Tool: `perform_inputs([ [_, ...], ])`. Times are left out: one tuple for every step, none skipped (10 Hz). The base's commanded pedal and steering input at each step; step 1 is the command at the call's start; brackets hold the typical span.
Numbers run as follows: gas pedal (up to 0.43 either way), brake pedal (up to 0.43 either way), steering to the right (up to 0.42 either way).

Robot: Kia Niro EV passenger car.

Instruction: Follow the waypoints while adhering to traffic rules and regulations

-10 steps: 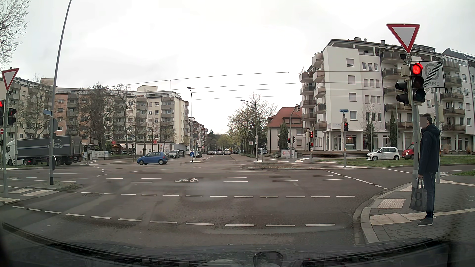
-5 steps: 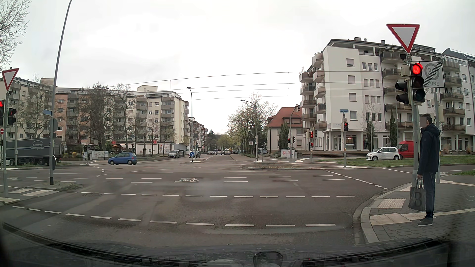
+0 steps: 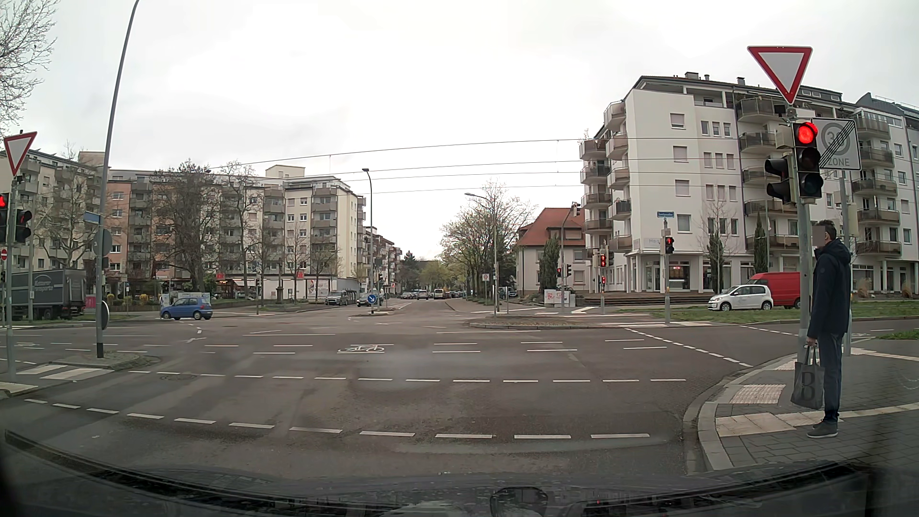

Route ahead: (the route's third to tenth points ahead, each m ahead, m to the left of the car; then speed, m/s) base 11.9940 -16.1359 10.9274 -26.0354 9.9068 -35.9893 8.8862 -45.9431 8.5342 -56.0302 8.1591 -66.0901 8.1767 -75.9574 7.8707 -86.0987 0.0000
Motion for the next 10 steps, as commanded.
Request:
perform_inputs([
  [0.000,0.256,-0.083],
  [0.000,0.256,-0.083],
  [0.000,0.256,-0.083],
  [0.000,0.256,-0.083],
  [0.000,0.256,-0.083],
  [0.000,0.256,-0.083],
  [0.000,0.256,-0.084],
  [0.000,0.262,-0.083],
  [0.000,0.256,-0.083],
  [0.000,0.256,-0.083],
])
